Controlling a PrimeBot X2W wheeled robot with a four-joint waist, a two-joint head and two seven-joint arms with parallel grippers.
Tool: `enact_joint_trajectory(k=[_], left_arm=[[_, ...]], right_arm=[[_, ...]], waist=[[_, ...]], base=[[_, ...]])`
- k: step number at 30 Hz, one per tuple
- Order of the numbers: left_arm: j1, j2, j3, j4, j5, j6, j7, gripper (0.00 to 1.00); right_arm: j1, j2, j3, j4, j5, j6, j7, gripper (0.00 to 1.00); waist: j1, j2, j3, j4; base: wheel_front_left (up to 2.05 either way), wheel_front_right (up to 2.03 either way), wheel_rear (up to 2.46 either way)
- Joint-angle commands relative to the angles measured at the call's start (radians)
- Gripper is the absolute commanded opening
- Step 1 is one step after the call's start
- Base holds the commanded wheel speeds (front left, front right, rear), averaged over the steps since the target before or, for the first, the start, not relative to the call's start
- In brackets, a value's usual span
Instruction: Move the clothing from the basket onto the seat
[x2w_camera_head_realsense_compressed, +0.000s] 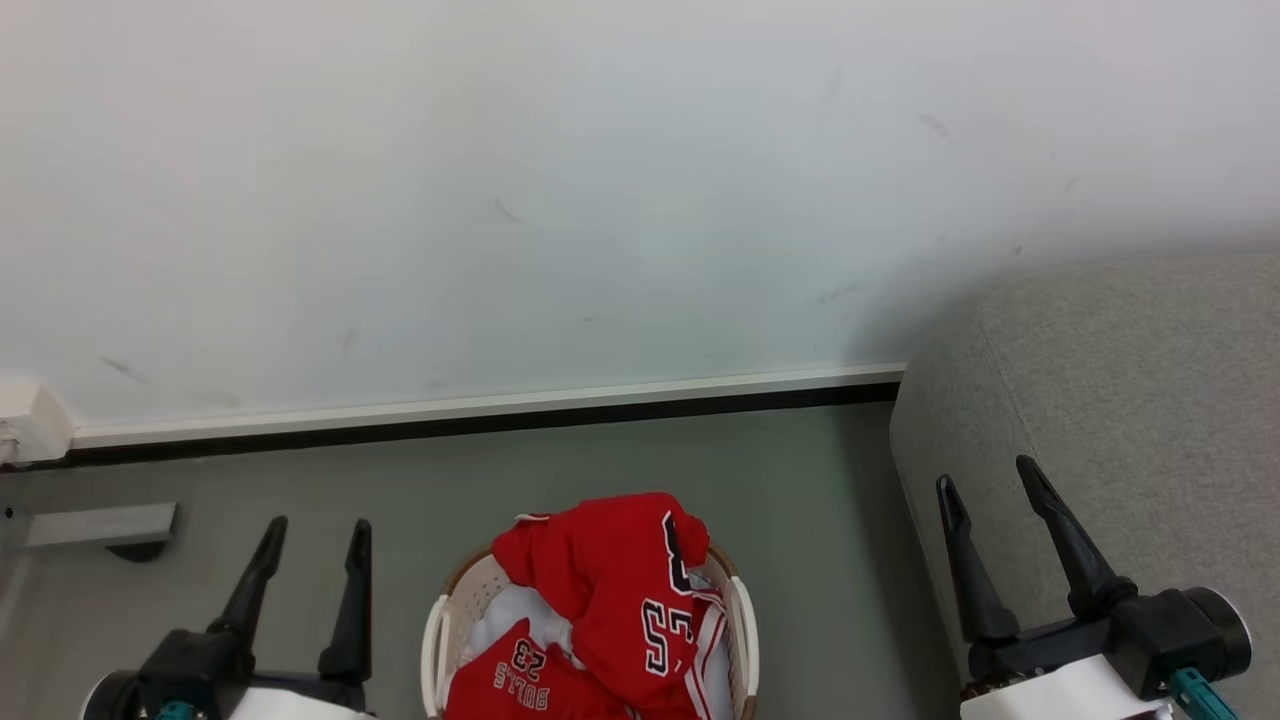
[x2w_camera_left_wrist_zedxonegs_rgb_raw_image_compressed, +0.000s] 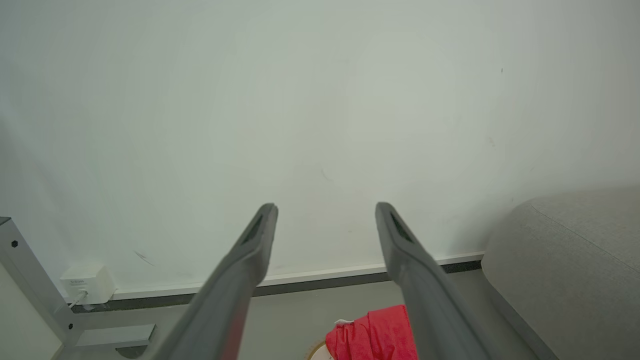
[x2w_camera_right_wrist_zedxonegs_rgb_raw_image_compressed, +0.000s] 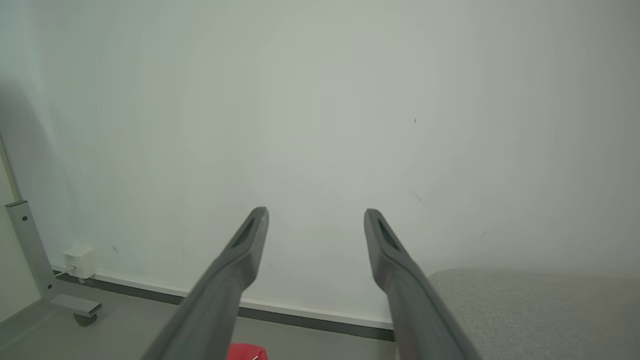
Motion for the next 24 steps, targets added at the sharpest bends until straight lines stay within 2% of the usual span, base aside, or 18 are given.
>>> enact_joint_trajectory(k=[1,18,24], left_arm=[[-0.013,0.006,0.0,0.004,-0.014,0.0,-0.001,1.0],[-0.157,0.108,-0.089,0.064,-0.118,-0.001,-0.001,1.0],[-0.219,0.166,-0.169,0.177,-0.188,-0.001,-0.001,1.0]], right_arm=[[-0.016,-0.006,-0.007,-0.006,0.005,-0.002,0.0,1.0],[-0.113,-0.005,-0.013,-0.094,0.046,-0.002,0.001,1.0],[-0.141,-0.005,-0.021,-0.127,0.055,-0.002,0.001,1.0]], waist=[[0.0,-0.0001,0.012,-0.009],[0.0,-0.0001,0.227,-0.092],[0.0,-0.0001,0.305,-0.129]], base=[[0.0,0.0,0.0],[0.0,0.0,0.0],[0.0,0.0,0.0]])
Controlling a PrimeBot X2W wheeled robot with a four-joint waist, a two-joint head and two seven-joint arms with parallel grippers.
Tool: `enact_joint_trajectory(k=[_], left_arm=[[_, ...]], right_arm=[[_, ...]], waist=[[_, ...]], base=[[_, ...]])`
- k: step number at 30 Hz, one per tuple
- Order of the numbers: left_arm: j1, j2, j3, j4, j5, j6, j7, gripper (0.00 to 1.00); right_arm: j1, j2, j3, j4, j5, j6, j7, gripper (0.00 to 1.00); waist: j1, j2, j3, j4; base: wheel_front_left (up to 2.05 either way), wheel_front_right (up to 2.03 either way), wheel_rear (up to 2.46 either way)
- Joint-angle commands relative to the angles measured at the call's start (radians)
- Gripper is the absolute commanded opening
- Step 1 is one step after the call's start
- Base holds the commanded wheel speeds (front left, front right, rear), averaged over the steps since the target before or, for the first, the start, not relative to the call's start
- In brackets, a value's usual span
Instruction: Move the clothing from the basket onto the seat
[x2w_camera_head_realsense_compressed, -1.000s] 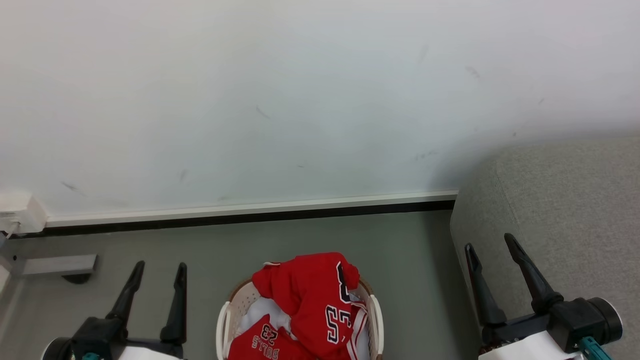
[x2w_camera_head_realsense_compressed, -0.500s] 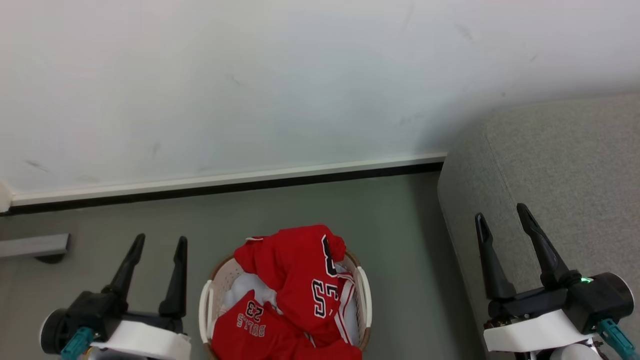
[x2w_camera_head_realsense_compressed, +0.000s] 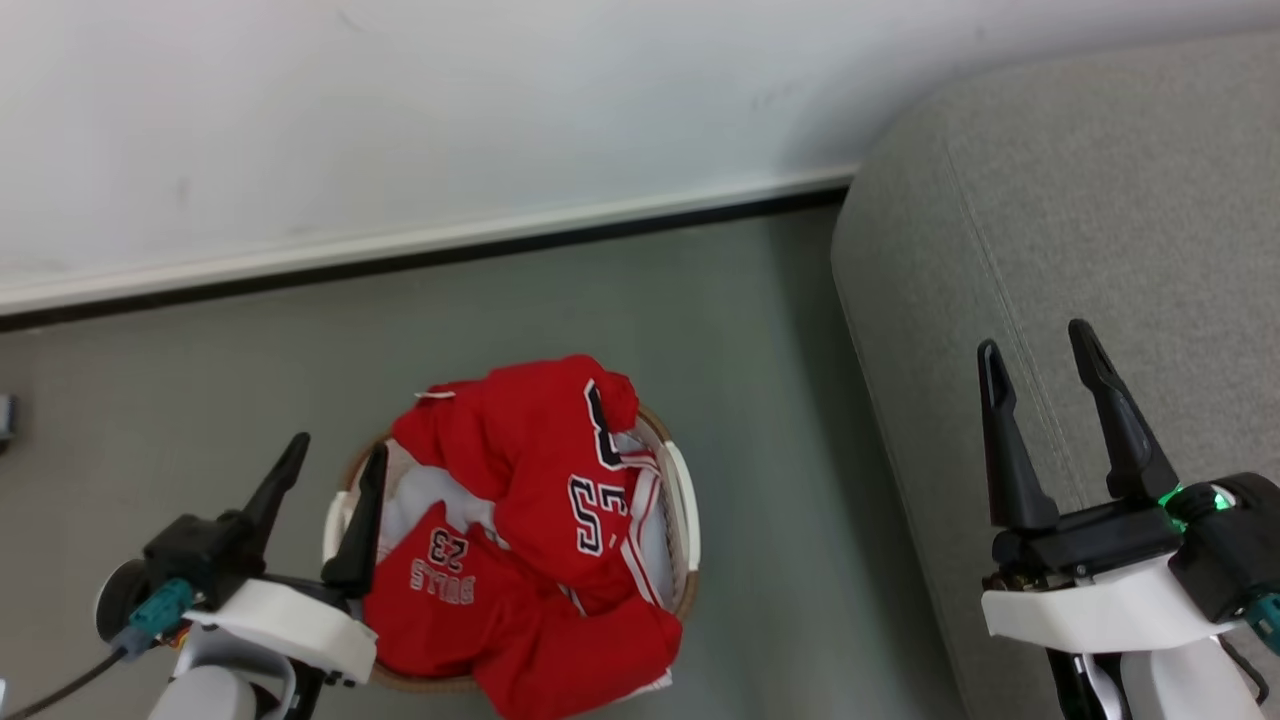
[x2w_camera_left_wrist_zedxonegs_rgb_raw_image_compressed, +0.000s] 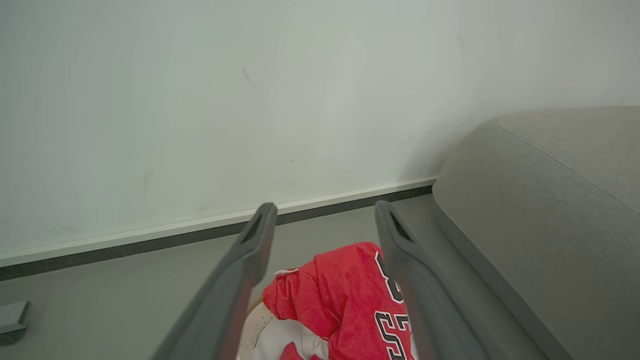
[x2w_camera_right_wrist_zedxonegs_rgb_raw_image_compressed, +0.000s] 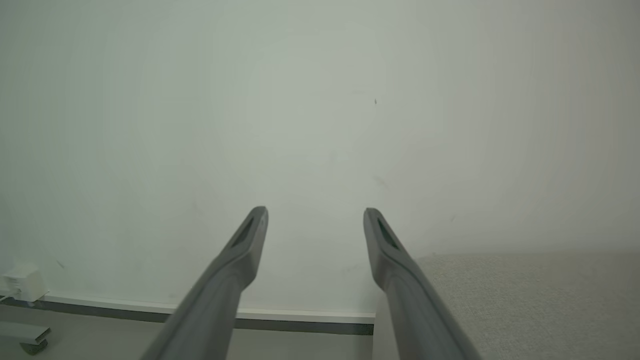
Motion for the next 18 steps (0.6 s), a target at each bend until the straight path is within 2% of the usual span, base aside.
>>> enact_joint_trajectory(k=[1,11,18], left_arm=[[-0.015,0.015,-0.005,0.01,-0.018,0.002,-0.001,1.0],[-0.189,0.146,-0.263,0.293,-0.191,0.002,0.01,1.0],[-0.305,0.219,-0.455,0.448,-0.288,0.002,0.094,1.0]], right_arm=[[-0.02,-0.004,-0.001,-0.007,0.003,-0.002,0.001,1.0],[-0.062,-0.004,0.008,-0.071,0.048,-0.002,0.0,1.0],[-0.078,-0.004,0.023,-0.114,0.084,-0.002,0.001,1.0]], waist=[[-0.0001,-0.0001,0.039,-0.028],[-0.0001,-0.0001,0.185,-0.112],[-0.0001,-0.0001,0.268,-0.18]], base=[[0.0,0.0,0.0],[0.0,0.0,0.0],[0.0,0.0,0.0]])
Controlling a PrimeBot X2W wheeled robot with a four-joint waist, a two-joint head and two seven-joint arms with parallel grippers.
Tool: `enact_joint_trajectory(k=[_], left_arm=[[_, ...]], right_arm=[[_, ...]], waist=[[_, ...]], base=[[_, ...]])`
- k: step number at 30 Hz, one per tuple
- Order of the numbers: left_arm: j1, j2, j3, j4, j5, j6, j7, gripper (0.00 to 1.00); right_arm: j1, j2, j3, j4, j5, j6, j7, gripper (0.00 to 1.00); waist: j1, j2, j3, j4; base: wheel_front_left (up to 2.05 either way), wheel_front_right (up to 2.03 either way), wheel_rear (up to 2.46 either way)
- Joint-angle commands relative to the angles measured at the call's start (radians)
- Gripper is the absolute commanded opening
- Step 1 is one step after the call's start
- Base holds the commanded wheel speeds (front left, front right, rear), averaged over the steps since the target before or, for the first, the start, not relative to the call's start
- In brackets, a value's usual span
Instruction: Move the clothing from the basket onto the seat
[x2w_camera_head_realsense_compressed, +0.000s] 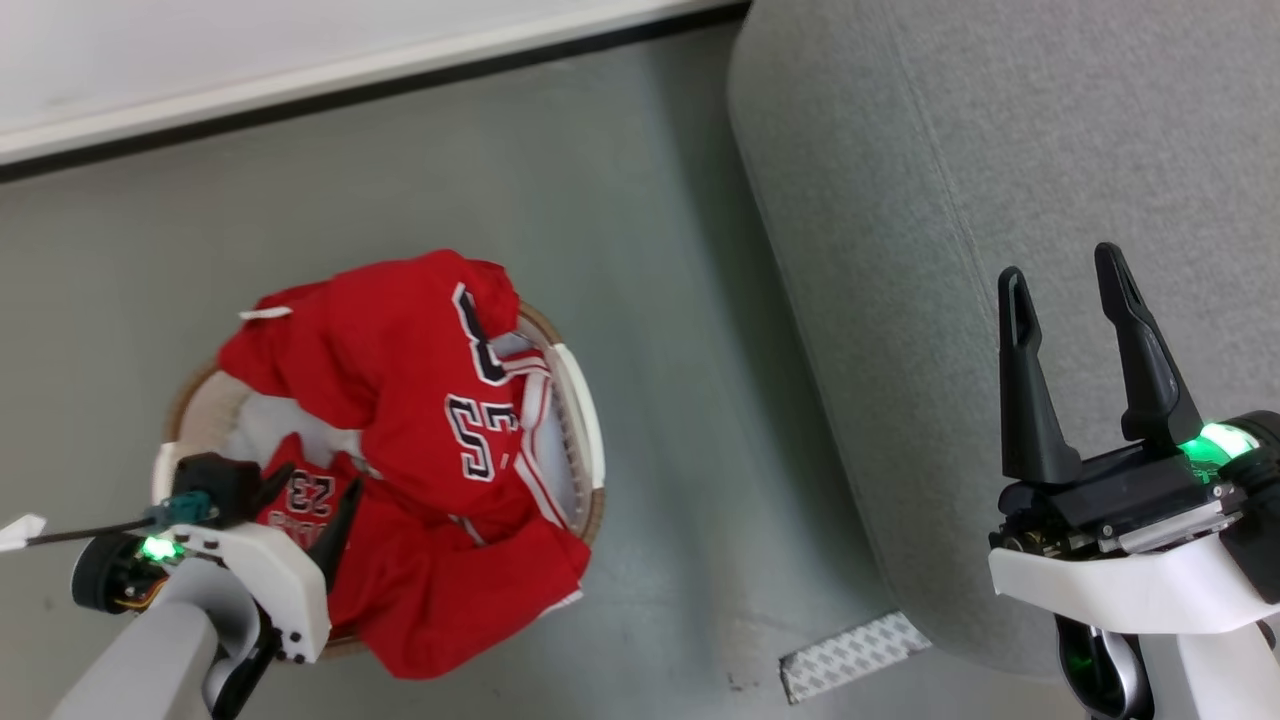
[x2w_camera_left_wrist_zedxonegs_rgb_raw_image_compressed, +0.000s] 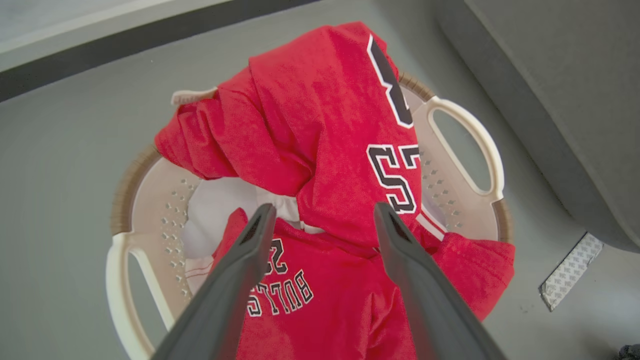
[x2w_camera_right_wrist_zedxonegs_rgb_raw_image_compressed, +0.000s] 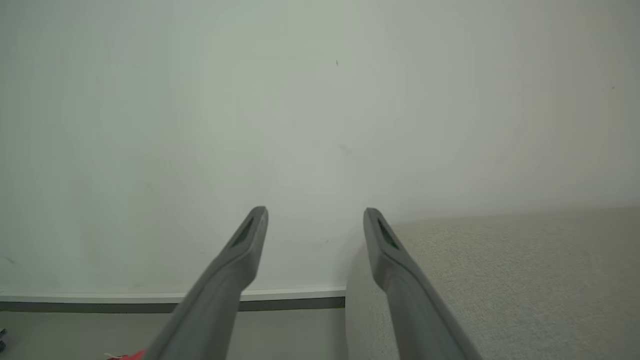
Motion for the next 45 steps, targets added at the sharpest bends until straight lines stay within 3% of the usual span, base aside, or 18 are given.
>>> enact_joint_trajectory(k=[1,16,29,30,31,32,39,45], left_arm=[[-0.011,0.01,-0.017,0.009,-0.014,0.002,0.01,1.0],[-0.144,0.134,-0.367,0.043,-0.236,0.002,0.212,1.0],[-0.233,0.176,-0.515,0.141,-0.34,0.002,0.342,0.98],[-0.235,0.176,-0.521,0.146,-0.349,0.002,0.341,0.48],[-0.238,0.174,-0.528,0.15,-0.353,0.002,0.338,0.2],[-0.241,0.172,-0.533,0.153,-0.358,0.002,0.331,0.0],[-0.241,0.151,-0.58,0.155,-0.392,0.002,0.282,0.0],[-0.205,0.099,-0.616,0.146,-0.436,0.001,0.207,0.0]], right_arm=[[-0.017,-0.002,0.001,-0.009,0.007,-0.002,0.001,1.0],[-0.021,-0.002,0.031,-0.053,0.07,-0.002,0.001,1.0],[-0.026,-0.002,0.071,-0.073,0.113,-0.002,0.001,1.0],[-0.024,-0.002,0.071,-0.073,0.115,-0.002,0.001,1.0],[-0.022,-0.002,0.07,-0.073,0.116,-0.002,0.001,1.0],[-0.02,-0.002,0.069,-0.072,0.117,-0.002,0.001,1.0],[-0.022,-0.002,0.059,-0.052,0.108,-0.002,0.001,1.0],[-0.014,-0.003,0.045,-0.011,0.077,-0.002,0.001,1.0]], waist=[[-0.0002,0.0,0.038,-0.038],[-0.0002,0.0,0.161,-0.115],[-0.0002,0.0,0.227,-0.184],[-0.0002,0.0,0.227,-0.187],[-0.0002,0.0,0.226,-0.189],[-0.0002,0.0,0.225,-0.191],[-0.0002,0.0,0.181,-0.179],[-0.0002,0.0,0.073,-0.138]], base=[[0.0,0.0,0.0],[0.0,0.0,0.0],[0.0,0.0,0.0],[0.0,0.0,0.0],[0.0,0.0,0.0],[0.0,0.0,0.0],[0.0,0.0,0.0],[0.0,0.0,0.0]])
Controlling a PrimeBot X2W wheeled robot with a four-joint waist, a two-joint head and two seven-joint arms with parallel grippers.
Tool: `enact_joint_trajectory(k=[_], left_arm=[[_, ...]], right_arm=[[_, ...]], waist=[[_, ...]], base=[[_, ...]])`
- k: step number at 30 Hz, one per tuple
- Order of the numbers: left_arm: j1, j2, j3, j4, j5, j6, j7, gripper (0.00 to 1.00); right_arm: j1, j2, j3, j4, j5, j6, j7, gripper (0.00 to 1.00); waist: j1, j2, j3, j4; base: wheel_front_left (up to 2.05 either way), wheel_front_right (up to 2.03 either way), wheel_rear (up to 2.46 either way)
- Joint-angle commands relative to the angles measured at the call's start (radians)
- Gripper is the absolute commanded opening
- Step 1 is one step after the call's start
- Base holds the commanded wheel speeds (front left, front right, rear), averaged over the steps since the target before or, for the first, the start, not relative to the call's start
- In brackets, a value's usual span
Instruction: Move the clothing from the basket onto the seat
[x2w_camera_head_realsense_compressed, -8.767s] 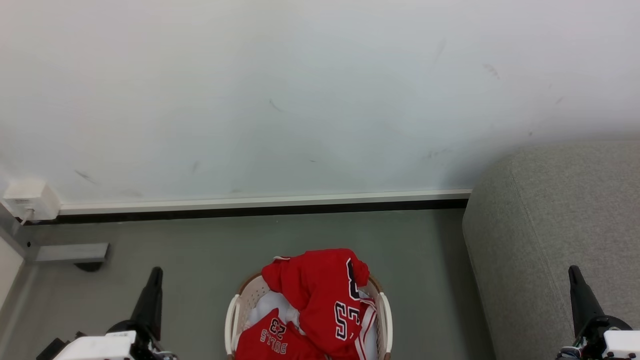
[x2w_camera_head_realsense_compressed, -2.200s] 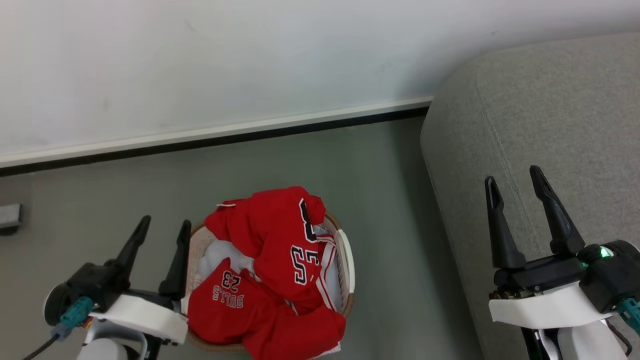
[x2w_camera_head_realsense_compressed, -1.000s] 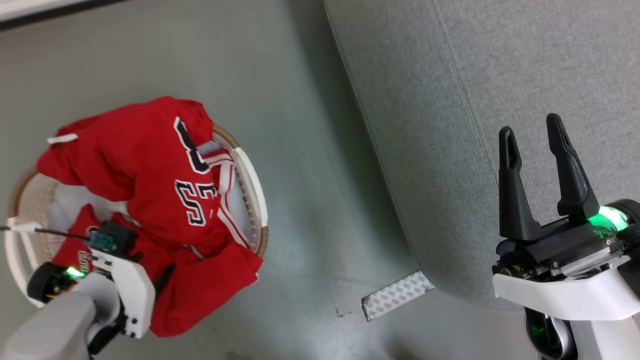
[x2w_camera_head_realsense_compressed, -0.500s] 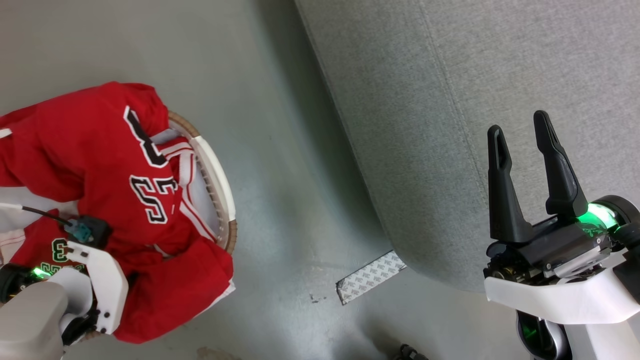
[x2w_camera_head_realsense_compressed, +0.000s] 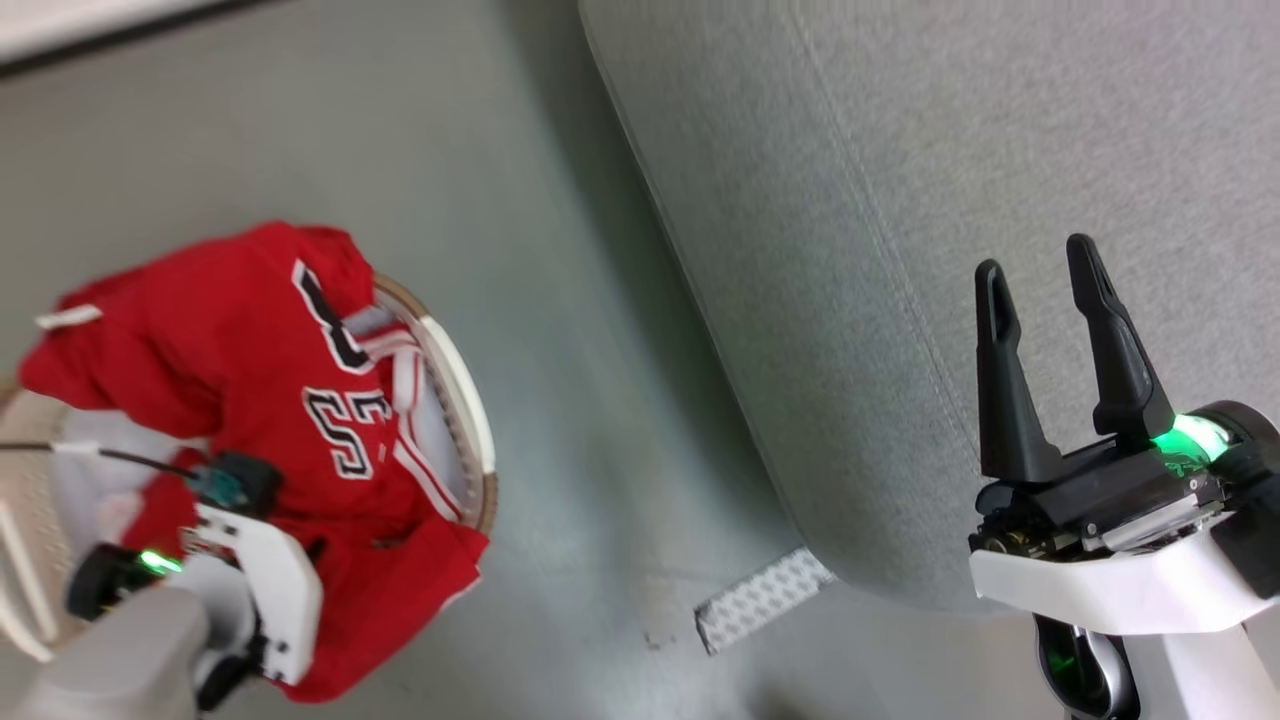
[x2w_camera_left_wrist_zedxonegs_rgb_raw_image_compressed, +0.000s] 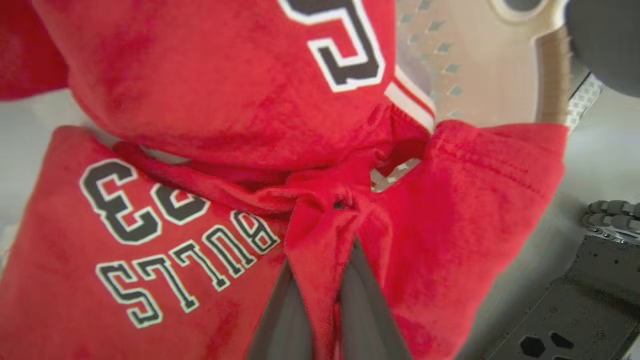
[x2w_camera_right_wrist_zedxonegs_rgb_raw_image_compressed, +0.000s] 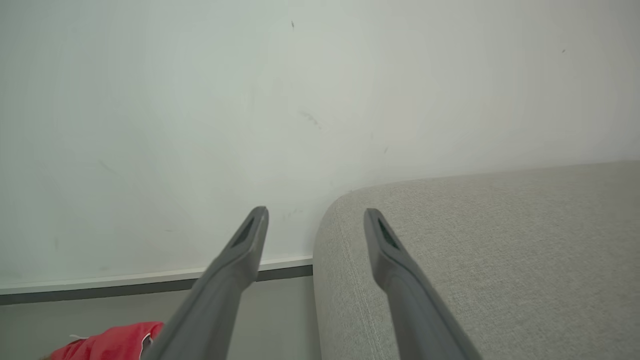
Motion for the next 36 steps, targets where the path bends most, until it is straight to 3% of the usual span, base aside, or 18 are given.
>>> enact_joint_trajectory(k=[1,10,19,22,31,36], left_arm=[[0.022,-0.009,-0.011,-0.004,-0.008,0.001,-0.015,0.0],[0.083,-0.083,-0.043,-0.035,-0.06,0.001,-0.16,0.0],[0.095,-0.156,-0.036,-0.091,-0.067,0.001,-0.303,0.0],[0.085,-0.164,0.0,-0.125,-0.039,0.002,-0.312,0.0],[0.142,-0.161,0.257,-0.414,0.132,0.06,-0.311,0.0],[0.152,-0.167,0.342,-0.539,0.197,0.071,-0.311,0.0]], right_arm=[[0.007,-0.003,-0.006,0.015,-0.01,-0.002,0.001,1.0],[0.048,-0.003,-0.021,0.09,-0.066,-0.002,0.001,1.0],[0.106,-0.003,-0.056,0.168,-0.128,-0.002,0.001,1.0],[0.119,-0.003,-0.059,0.183,-0.139,-0.002,0.001,1.0],[0.166,-0.003,-0.058,0.219,-0.147,-0.002,0.001,1.0],[0.184,-0.003,-0.045,0.228,-0.139,-0.002,0.001,1.0]], waist=[[0.0,0.0,-0.067,0.033],[0.0,0.0,-0.248,0.111],[0.0,0.0,-0.447,0.232],[0.0,0.0,-0.495,0.264],[0.0,0.0,-0.616,0.339],[0.0,0.0,-0.649,0.363]], base=[[0.0,0.0,0.0],[0.0,0.0,0.0],[0.0,0.0,0.0],[0.0,0.0,0.0],[0.0,0.0,0.0],[0.0,0.0,0.0]])
